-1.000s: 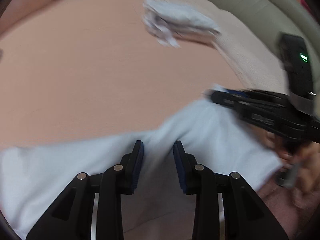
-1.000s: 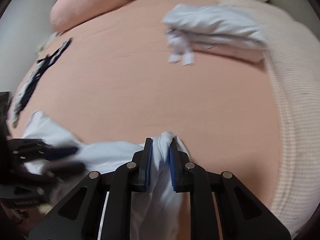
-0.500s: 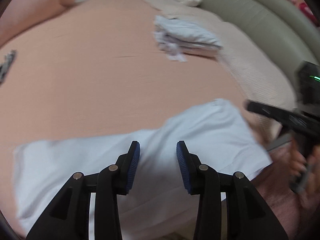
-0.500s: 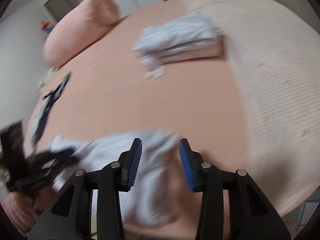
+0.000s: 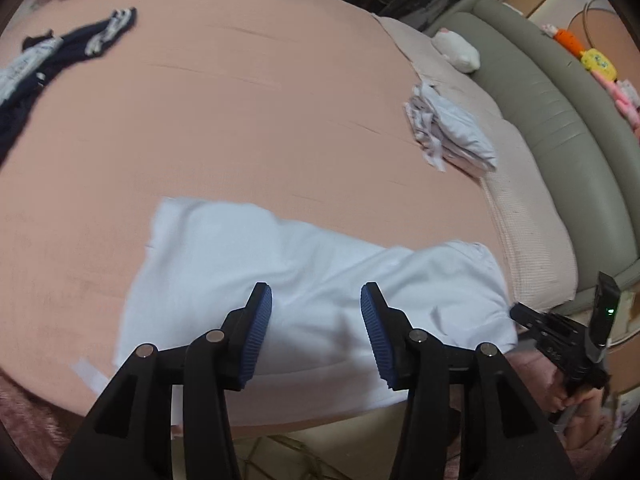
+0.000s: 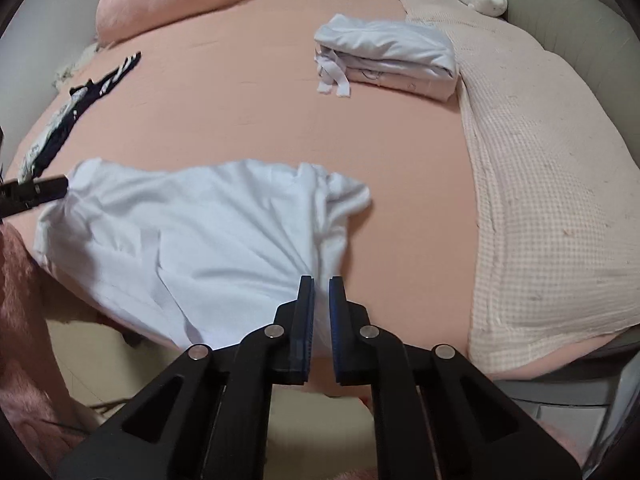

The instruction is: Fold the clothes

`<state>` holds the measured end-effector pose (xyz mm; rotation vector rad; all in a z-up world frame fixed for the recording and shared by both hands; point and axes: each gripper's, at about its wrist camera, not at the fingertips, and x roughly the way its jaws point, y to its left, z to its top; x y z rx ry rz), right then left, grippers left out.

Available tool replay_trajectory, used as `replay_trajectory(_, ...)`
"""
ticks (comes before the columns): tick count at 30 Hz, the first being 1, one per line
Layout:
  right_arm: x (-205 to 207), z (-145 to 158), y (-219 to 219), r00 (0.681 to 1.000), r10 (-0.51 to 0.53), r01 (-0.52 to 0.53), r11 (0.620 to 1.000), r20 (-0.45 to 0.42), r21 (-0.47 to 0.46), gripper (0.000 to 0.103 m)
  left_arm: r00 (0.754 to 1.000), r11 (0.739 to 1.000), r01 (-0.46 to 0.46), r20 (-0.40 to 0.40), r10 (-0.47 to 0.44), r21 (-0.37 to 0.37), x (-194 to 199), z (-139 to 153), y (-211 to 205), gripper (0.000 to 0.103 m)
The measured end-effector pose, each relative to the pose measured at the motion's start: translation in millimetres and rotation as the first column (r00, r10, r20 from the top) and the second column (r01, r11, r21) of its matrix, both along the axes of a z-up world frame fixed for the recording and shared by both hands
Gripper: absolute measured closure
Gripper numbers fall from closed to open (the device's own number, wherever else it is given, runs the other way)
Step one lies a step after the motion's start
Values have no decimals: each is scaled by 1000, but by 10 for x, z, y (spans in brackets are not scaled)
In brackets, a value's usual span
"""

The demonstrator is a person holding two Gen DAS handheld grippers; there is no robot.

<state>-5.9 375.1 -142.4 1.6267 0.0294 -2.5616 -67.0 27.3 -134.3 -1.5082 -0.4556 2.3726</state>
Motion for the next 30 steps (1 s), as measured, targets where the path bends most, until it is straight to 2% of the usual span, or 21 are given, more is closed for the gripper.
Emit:
replay_trajectory(2, 28, 5, 64, 1000, -17, 19, 992, 16, -121, 96, 1000, 1000, -12, 0, 12, -5, 32, -4, -56, 55)
replay_trajectory(3, 39, 1, 72, 1000, -20, 24, 986, 24, -166, 89, 1000, 1000, -15, -3, 15, -16, 44, 0, -78, 55)
replay_trajectory(4, 44, -13, 41, 999, -15, 20, 983, 31, -185, 71, 1000, 999, -16, -10, 16, -33, 53, 8, -97, 55)
replay_trajectory(6, 54, -41, -21, 999, -3, 13, 975, 44, -223, 55, 1000, 999, -9, -14, 8, -41, 65, 25, -143, 55)
replay_trajectory(8, 62, -81, -104, 998, 13, 1, 972, 56, -234, 58, 1000, 999, -5, -12, 5, -33, 69, 31, -153, 54)
replay_trajectory(10, 69, -171, -273, 996, 45, -36, 991, 72, -128, 93, 1000, 999, 1, -10, -2, -51, 79, 34, -128, 54)
replay_trajectory(12, 100, -207, -379, 995, 66, -64, 997, 78, -34, 96, 1000, 996, 8, -10, -9, -91, 95, 39, -114, 54)
replay_trajectory(15, 191, -86, -354, 997, 67, -68, 997, 48, 21, 97, 1000, 991, 29, -4, -30, -127, 130, 15, -115, 54)
replay_trajectory(17, 216, -111, -265, 998, 38, -43, 996, 57, 81, 97, 998, 986, 47, 41, -41, -158, 126, -95, -112, 54)
replay_trajectory(21, 209, -172, -69, 995, -44, 37, 996, 90, 79, 96, 990, 965, 98, 123, -69, -243, 125, -284, -79, 53)
replay_trajectory(25, 225, -73, -44, 995, -69, 63, 995, 77, 72, 76, 987, 955, 130, 124, -100, -267, 134, -203, -47, 51)
replay_trajectory(26, 228, -22, -14, 995, -81, 78, 996, 61, 41, 74, 988, 957, 134, 106, -110, -258, 138, -161, -33, 50)
replay_trajectory(28, 234, 123, 107, 992, -123, 123, 988, 8, -96, 64, 987, 962, 159, 47, -152, -224, 133, -76, 34, 50)
replay_trajectory(29, 215, 169, 157, 989, -144, 141, 977, -8, -161, 59, 986, 957, 168, 46, -162, -236, 117, -102, 58, 50)
replay_trajectory(30, 161, 168, 189, 987, -163, 157, 962, -8, -221, 46, 985, 949, 174, 57, -165, -261, 99, -157, 72, 50)
